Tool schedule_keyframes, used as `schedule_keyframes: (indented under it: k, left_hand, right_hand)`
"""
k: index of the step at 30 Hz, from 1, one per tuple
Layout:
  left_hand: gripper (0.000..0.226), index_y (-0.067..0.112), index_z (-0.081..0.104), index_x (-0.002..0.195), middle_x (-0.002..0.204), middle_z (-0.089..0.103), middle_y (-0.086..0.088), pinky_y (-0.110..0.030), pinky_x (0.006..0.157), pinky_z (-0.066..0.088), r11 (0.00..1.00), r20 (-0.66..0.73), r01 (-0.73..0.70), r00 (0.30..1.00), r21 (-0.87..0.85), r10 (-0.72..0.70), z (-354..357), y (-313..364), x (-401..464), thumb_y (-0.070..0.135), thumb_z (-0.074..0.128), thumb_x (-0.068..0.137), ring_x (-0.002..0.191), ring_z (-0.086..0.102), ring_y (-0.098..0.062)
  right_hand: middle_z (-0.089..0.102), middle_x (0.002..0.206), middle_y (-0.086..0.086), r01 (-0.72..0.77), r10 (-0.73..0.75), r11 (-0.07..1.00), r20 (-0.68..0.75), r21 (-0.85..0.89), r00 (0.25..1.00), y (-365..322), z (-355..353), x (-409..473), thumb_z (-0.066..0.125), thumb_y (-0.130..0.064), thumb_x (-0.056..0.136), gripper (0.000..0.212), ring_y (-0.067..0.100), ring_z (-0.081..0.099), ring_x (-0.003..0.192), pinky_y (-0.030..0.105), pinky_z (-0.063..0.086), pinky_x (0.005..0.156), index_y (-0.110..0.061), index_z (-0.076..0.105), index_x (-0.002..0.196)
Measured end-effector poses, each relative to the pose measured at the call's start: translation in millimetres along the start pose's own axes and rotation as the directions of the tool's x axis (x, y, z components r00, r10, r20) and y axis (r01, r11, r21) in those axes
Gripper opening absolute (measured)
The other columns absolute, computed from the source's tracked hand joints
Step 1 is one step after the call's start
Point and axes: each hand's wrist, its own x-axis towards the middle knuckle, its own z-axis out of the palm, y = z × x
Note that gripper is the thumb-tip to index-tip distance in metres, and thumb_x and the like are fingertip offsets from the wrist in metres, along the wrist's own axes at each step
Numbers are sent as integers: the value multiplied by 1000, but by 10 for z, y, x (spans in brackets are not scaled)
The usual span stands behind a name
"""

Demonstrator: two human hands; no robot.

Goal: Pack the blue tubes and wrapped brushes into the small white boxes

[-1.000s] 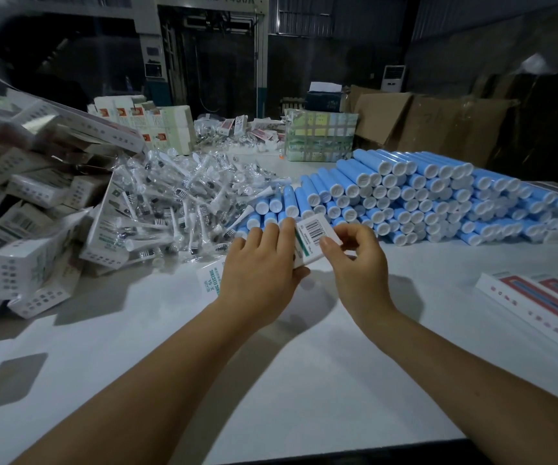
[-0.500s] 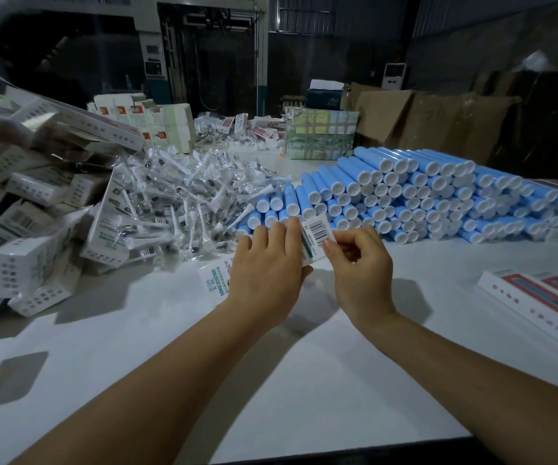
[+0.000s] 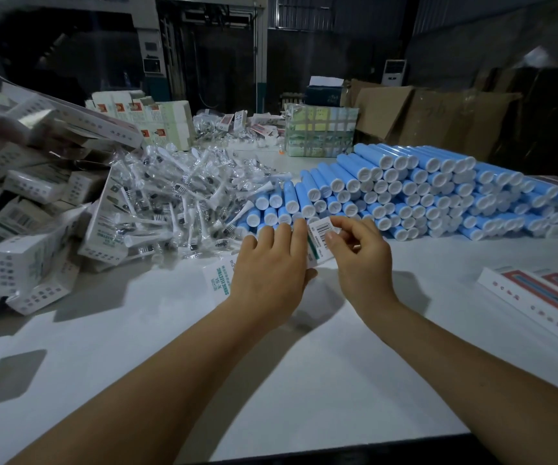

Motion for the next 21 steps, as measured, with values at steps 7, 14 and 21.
schedule_keyframes:
  k: [7,14,21]
  left_hand:
    - [72,7,15,146,129,43,-7,-37,88,34,1000,31,5,1000,18,-5,29,43,27,52,38,95,111,44,-26]
    - [75,8,16,147,131,44,-6,-36,87,34,1000,44,9,999,10,-10,67,-4,29,53,41,93,113,43,-25]
    - [73,8,16,146,128,45,-5,-36,86,34,1000,37,20,999,7,-20,73,-2,43,53,41,93,111,44,-25]
  right_hand:
    - [49,89,-8,13,-15,998,-33,-55,999,41,54,-5,57,2,90,19,-10,55,76,4,44,68,-1,66,108]
    - [55,93,-2,-90,90,996,19,14,996,65,28,-2,60,-2,90,20,-11,56,74,4,44,68,-9,69,106]
    - [65,79,-4,-223,230,966,-43,131,972,60,36,-12,66,-7,86,21,-1,60,70,8,46,63,-25,61,77]
